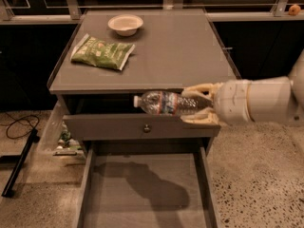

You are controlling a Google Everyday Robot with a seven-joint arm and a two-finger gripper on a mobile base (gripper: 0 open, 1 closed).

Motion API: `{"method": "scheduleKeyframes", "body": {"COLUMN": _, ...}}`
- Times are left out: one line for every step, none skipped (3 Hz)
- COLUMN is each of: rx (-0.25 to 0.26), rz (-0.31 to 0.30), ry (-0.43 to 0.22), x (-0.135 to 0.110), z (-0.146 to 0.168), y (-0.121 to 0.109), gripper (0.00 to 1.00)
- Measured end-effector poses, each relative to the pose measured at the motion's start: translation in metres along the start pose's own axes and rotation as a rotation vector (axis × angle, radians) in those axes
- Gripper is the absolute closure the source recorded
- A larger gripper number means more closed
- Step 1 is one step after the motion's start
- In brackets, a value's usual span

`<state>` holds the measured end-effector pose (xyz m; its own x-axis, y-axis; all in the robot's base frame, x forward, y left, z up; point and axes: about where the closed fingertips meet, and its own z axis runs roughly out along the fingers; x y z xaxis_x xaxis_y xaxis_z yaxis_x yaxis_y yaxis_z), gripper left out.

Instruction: Pick water bottle from middle drawer and place on counter

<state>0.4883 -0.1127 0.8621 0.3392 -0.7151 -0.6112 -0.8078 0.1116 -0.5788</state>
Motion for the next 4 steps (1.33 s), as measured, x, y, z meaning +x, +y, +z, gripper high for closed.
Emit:
{"method": "scheduleKeyframes", "body": {"rx": -0.050, "rz": 0.007, "ry": -0.030, "x": -0.019, "z": -0.007, "y": -0.049, "gripper": 1.00}}
{"method": "scheduleKeyframes", "body": {"rx": -0.066, "rz": 0.049, "ry": -0.047, "x": -0.019, "z": -0.004, "y": -0.102, "gripper": 1.00}}
{"method": "scheduleKeyframes", "body": {"rx": -0.012, "rz": 0.022, "ry": -0.067, "x": -0.036, "z": -0.018, "y": -0.134, "gripper": 1.00}}
{"method": "scheduleKeyframes", "body": {"rx": -0.012, "rz": 0.021, "ry": -0.067, "x": -0.036, "z": -0.018, "y": -0.134, "gripper": 1.00}}
